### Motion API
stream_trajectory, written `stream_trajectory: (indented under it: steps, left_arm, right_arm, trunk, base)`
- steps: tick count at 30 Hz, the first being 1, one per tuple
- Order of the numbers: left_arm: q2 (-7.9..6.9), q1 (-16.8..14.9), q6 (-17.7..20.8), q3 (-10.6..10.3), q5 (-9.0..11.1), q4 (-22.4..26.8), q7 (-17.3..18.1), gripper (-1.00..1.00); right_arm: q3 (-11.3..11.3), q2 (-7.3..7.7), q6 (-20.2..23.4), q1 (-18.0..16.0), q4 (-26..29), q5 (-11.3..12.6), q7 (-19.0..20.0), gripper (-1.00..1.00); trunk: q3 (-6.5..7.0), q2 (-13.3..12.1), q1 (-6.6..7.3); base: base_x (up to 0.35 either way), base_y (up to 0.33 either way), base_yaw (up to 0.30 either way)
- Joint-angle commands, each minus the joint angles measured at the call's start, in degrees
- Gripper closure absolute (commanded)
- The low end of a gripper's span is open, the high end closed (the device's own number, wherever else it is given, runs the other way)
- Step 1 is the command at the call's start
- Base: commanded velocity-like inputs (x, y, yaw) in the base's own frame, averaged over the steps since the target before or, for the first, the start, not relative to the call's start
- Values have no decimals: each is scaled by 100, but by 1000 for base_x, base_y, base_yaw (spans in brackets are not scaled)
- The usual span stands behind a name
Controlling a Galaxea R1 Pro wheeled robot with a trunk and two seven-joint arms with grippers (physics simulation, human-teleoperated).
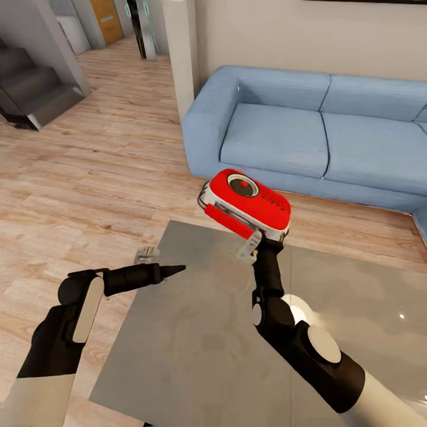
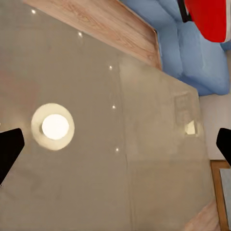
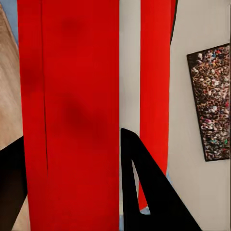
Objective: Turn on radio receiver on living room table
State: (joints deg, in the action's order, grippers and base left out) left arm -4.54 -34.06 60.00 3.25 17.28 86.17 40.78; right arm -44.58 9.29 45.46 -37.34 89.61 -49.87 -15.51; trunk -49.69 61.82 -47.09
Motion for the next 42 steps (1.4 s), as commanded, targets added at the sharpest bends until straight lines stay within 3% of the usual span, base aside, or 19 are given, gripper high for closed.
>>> stream_trajectory:
  steps: [1, 5, 9, 10, 13, 17, 21, 28, 33, 37, 42]
  left_arm:
    - [-22, -36, 0, 0, 1, -17, 0, -100]
    - [-118, -80, 0, 3, 8, -40, 0, -100]
    - [-266, -107, 0, 7, 88, -55, 0, -100]
    - [-309, -134, 0, 8, 153, -63, 0, -100]
    - [-380, -238, 0, 8, 309, -92, 0, -100]
    - [-418, -466, 0, 9, 439, -129, -3, -100]
    - [-424, -655, 0, 9, 477, -181, -7, -100]
    - [-443, -788, 0, 9, 501, -294, -9, -100]
    - [-487, -800, 0, 9, 534, -330, -9, -100]
    - [-507, -803, 0, 9, 723, -346, -9, -100]
    - [-533, -804, 0, 9, 926, -353, -9, -100]
  right_arm:
    - [-141, 51, -6, -2, 3, -124, -27, 100]
    - [-558, 229, -34, -2, -24, -143, -215, 100]
    - [-1216, 422, -24, -2, -97, -131, -641, 100]
    - [-1448, 470, -16, 3, -155, -119, -812, 100]
    - [-1848, 536, -3, 17, -334, -102, -1213, 100]
    - [-2266, 574, 14, 31, -619, -90, -1914, 100]
    - [-2457, 596, 18, 96, -839, -73, -2320, 100]
    - [-2578, 589, -22, 320, -1422, -73, -2751, 100]
    - [-2748, 493, -44, 485, -2130, -60, -3221, 100]
    - [-2805, 331, -139, 522, -2734, -21, -3547, 100]
    - [-2820, 163, -329, 532, -3290, 292, -3851, 100]
  trunk:
    - [0, 0, 0]
    - [0, 0, 0]
    - [0, 0, 0]
    - [0, 0, 0]
    - [0, 0, 0]
    - [0, 0, 0]
    - [0, 0, 0]
    - [0, 0, 0]
    - [0, 0, 0]
    - [0, 0, 0]
    - [0, 0, 0]
  base:
    - [0, 0, 0]
    - [0, 0, 0]
    - [0, 0, 0]
    - [0, 0, 0]
    - [0, 0, 0]
    - [0, 0, 0]
    - [0, 0, 0]
    - [0, 0, 0]
    - [0, 0, 0]
    - [0, 0, 0]
    - [0, 0, 0]
